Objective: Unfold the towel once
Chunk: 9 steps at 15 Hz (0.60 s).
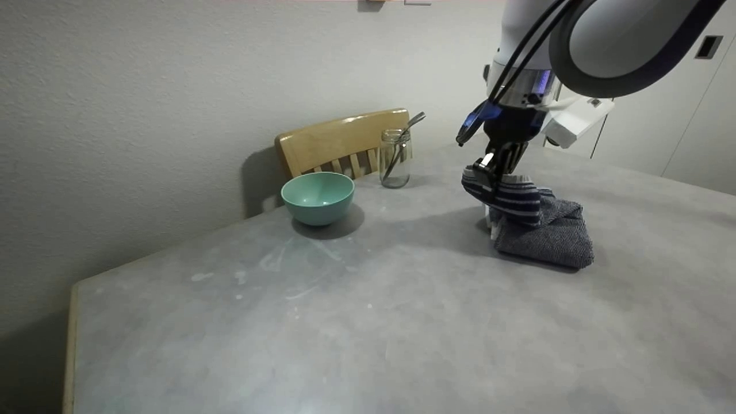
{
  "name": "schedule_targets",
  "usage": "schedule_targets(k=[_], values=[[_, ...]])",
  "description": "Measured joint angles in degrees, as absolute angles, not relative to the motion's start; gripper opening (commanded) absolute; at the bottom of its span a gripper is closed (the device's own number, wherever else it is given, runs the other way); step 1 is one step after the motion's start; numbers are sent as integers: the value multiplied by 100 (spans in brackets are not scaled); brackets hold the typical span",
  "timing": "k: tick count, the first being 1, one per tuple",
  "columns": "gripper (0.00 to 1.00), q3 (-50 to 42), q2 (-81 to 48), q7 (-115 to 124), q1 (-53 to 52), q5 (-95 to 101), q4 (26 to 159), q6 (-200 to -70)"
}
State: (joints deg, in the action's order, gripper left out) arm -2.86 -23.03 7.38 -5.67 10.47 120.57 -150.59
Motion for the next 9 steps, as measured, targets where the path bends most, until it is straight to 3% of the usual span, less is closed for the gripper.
schedule_targets(k=[8,9], values=[[8,-286,-2303,738,-567,1047,12057,-15059],[2,-286,-2303,738,-567,1047,12057,-15059]])
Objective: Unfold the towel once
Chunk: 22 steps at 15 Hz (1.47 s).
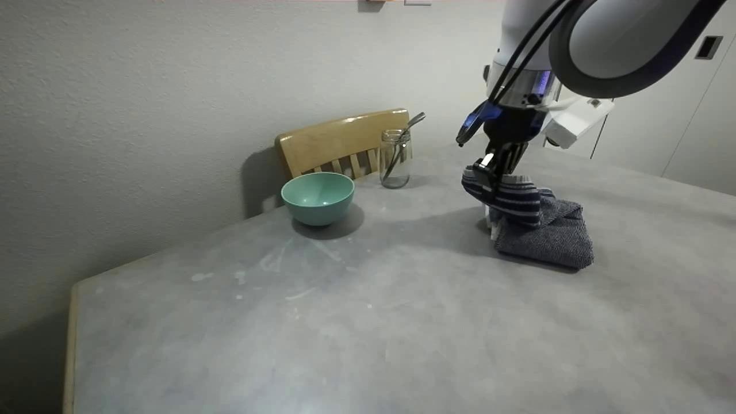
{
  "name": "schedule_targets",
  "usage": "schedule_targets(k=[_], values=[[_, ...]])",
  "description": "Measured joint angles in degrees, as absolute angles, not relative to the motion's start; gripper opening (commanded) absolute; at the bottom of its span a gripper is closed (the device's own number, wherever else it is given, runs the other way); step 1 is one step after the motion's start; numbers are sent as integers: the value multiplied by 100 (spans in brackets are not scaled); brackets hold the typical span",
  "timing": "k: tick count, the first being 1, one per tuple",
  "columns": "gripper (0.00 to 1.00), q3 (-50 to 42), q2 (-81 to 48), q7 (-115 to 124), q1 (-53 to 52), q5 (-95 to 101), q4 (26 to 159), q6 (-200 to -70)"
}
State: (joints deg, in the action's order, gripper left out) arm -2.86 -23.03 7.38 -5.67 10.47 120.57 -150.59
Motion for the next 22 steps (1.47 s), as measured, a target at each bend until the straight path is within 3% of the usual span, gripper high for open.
schedule_targets(k=[22], values=[[2,-86,-2045,3440,-1708,1421,11106,-14129]])
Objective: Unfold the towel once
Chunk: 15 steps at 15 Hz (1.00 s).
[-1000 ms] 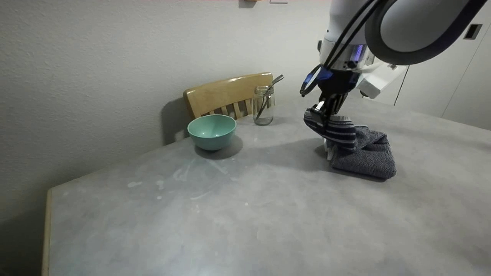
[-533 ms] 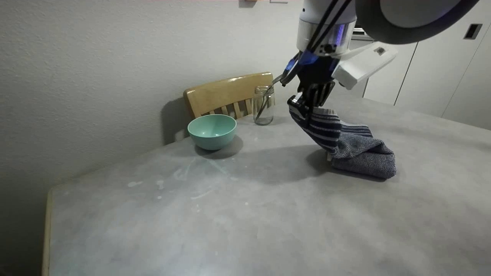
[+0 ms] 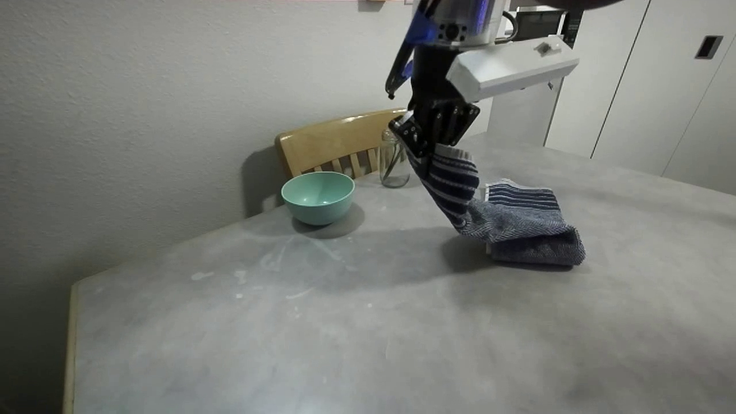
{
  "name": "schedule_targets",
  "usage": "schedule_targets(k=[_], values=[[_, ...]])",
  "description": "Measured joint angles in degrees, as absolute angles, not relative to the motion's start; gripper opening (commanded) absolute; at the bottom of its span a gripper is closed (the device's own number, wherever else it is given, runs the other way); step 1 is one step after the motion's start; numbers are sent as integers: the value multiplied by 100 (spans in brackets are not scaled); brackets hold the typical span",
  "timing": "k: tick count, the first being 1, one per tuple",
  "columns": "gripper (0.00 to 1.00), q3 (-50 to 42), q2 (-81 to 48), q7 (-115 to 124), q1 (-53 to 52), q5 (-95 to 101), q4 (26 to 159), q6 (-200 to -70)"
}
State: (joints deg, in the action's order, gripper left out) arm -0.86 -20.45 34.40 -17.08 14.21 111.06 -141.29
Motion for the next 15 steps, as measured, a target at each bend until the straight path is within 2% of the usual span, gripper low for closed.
schedule_targets(k=[9,15], values=[[2,-112,-2319,5008,-1707,1172,10786,-15323],[2,104,-2533,4713,-1671,689,10539,-15774]])
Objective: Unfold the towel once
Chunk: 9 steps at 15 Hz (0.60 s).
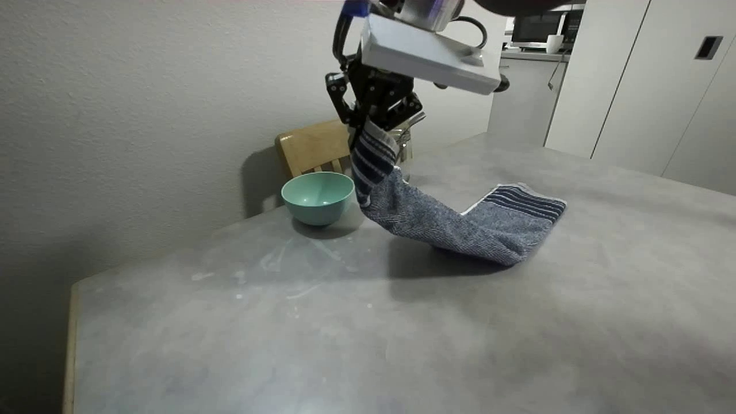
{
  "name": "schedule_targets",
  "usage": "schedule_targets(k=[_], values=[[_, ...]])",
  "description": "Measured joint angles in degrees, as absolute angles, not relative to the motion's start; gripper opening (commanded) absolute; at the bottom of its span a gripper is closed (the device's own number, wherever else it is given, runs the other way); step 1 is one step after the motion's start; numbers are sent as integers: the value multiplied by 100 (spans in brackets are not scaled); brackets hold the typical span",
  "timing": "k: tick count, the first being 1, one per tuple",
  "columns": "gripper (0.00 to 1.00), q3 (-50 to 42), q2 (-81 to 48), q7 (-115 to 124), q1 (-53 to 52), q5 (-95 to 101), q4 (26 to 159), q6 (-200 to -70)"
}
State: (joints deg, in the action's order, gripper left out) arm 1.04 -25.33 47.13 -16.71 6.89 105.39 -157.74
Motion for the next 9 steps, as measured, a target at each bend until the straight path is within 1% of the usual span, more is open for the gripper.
schedule_targets(k=[5,9], values=[[2,652,-2786,3462,-1638,-50,10183,-15674],[2,755,-2981,2767,-1634,-391,9965,-15404]])
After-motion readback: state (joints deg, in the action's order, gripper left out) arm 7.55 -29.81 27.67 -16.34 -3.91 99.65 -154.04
